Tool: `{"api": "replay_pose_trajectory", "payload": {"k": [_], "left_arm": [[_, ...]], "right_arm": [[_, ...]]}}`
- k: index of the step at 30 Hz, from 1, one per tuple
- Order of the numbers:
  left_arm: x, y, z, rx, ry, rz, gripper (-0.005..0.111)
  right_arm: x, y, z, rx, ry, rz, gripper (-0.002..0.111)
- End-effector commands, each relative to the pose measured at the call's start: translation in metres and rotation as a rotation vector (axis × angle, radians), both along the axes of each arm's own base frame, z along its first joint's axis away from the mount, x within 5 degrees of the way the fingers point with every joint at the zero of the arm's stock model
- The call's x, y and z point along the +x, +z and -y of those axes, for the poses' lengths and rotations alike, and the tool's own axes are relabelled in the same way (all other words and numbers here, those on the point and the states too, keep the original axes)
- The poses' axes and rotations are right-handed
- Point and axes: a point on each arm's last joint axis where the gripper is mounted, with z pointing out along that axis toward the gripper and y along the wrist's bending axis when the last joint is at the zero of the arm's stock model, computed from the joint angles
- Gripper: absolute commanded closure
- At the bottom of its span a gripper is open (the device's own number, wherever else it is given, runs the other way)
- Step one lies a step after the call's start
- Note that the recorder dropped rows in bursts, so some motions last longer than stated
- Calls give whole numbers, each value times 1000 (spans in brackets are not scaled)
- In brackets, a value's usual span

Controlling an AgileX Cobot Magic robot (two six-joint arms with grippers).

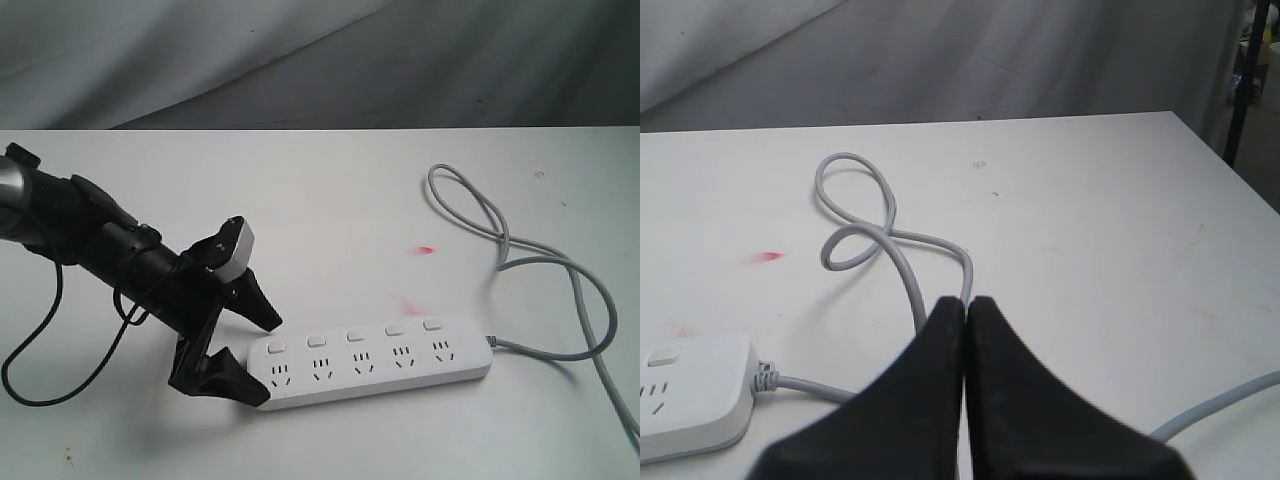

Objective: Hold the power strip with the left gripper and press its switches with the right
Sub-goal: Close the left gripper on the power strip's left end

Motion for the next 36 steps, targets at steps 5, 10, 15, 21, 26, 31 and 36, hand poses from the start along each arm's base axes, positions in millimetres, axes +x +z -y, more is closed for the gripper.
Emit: {"api": "replay_pose_trajectory", "payload": {"k": [5, 10, 15, 21, 26, 31, 36], "left_arm": [[0, -1, 2, -9, -28, 20, 14], [0, -1, 3, -15, -40, 27, 17], [-3, 1, 4, -42, -62, 6, 30], [-6, 4, 5, -71, -83, -18, 32], [-3, -1, 2, -13, -75, 19, 32], [-4, -3, 1, -3, -87, 16, 32], [-6, -3, 0, 15, -118, 19, 32]], "right_arm": [[0, 0, 0, -4, -4, 11, 108], [0, 0, 0, -4, -4, 11, 108], [0, 0, 0, -4, -4, 11, 108], [0, 0, 0, -4, -4, 11, 108], [0, 0, 0, -4, -4, 11, 108], [0, 0, 0, -4, -4, 11, 108], [0, 0, 0, -4, -4, 11, 108]]}}
